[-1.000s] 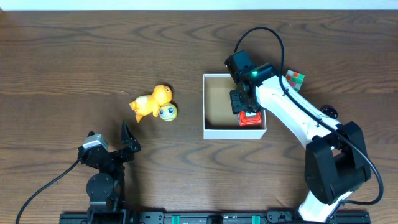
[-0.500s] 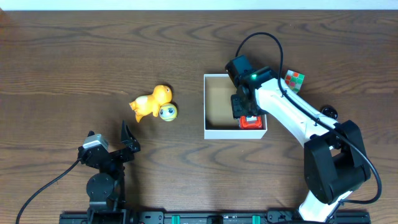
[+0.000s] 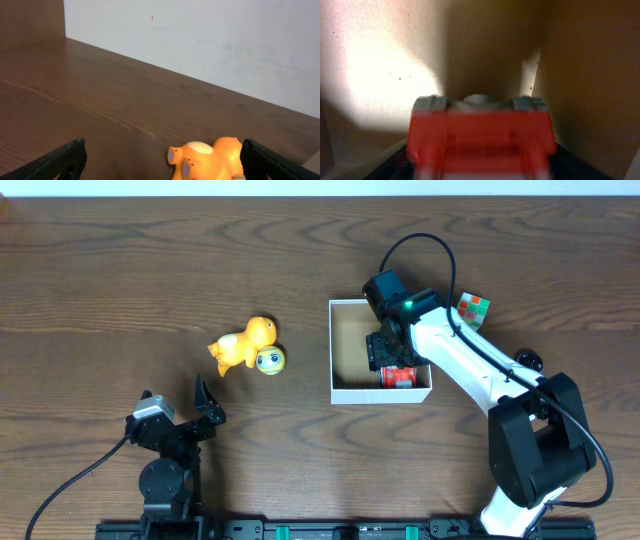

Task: Pack container
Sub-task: 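Lower the red car into the box and open right gripper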

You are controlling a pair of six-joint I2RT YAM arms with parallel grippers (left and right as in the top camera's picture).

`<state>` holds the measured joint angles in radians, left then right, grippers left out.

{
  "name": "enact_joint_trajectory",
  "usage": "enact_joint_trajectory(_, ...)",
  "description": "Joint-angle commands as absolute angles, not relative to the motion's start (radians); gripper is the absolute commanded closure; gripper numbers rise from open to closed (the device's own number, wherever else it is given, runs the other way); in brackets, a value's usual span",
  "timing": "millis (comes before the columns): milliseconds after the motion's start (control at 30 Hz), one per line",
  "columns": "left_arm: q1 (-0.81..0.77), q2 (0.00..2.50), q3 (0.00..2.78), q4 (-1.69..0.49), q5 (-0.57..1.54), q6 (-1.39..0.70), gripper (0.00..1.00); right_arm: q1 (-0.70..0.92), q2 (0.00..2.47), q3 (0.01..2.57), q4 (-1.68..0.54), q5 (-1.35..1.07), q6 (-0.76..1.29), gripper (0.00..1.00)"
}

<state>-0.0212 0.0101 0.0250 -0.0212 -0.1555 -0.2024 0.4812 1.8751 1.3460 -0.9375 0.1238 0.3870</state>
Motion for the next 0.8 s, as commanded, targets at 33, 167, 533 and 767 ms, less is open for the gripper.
enact_joint_trajectory(33, -0.016, 0.004, 0.004, -0.056, -0.157, -0.185, 0.02, 0.488, 1.885, 1.345, -0.935, 0.122, 0.396, 0.23)
enact_joint_trajectory(167, -0.016, 0.004, 0.004, -0.056, -0.157, -0.185, 0.02, 0.488, 1.885, 1.345, -0.934, 0.123, 0.396, 0.22)
enact_joint_trajectory(533, -0.016, 0.004, 0.004, -0.056, -0.157, -0.185, 0.02, 0.487, 1.885, 1.345, -0.839, 0.125, 0.33, 0.15)
enact_joint_trajectory(767, -0.016, 0.004, 0.004, -0.056, -0.157, -0.185, 0.02, 0.487, 1.885, 1.345, -0.739, 0.135, 0.236, 0.37)
